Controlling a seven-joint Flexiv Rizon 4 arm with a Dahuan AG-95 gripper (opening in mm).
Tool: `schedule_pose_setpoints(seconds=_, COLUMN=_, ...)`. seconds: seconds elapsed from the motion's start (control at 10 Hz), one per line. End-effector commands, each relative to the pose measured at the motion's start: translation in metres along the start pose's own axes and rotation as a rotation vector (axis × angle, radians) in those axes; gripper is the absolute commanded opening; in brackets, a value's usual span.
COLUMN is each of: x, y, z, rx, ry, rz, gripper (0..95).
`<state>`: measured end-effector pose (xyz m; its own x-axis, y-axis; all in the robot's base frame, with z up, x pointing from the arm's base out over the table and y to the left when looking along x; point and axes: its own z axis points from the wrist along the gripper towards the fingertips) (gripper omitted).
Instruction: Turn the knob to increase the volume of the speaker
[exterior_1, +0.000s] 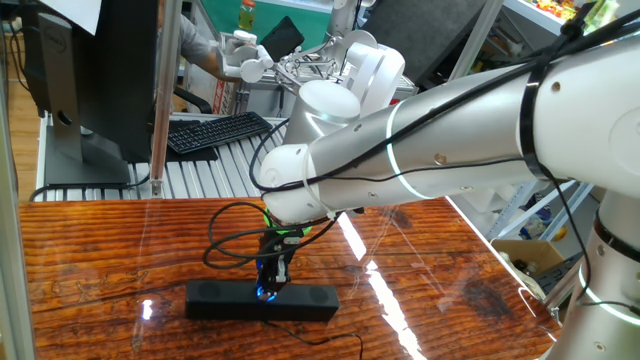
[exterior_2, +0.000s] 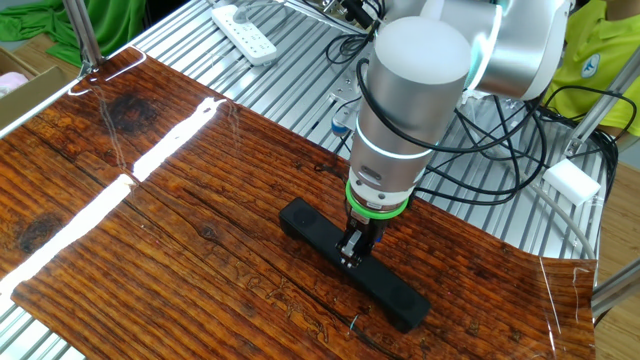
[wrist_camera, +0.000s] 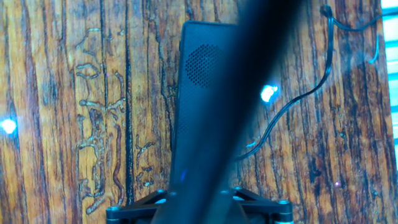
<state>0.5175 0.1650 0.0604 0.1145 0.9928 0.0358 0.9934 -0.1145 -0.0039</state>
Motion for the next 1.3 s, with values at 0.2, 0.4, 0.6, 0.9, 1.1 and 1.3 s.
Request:
schedule_pose_setpoints(seconds=0.2, x=-0.0007, y=0.0001, z=0.0171, rx=-0.005, ry=0.003, rz=0.038, gripper=0.0)
schedule_pose_setpoints(seconds=0.4, x=-0.0013, y=0.0006, z=0.0179, rx=-0.007, ry=0.002, rz=0.043, gripper=0.0)
schedule_pose_setpoints(seconds=0.6, x=-0.0013, y=0.0006, z=0.0179, rx=-0.006, ry=0.001, rz=0.051, gripper=0.0)
schedule_pose_setpoints(seconds=0.9, x=-0.0021, y=0.0013, z=0.0187, rx=-0.011, ry=0.003, rz=0.076, gripper=0.0)
schedule_pose_setpoints(seconds=1.1, x=-0.0021, y=0.0013, z=0.0187, rx=-0.010, ry=0.006, rz=0.084, gripper=0.0)
schedule_pose_setpoints(seconds=1.3, x=-0.0021, y=0.0013, z=0.0187, rx=-0.012, ry=0.003, rz=0.088, gripper=0.0)
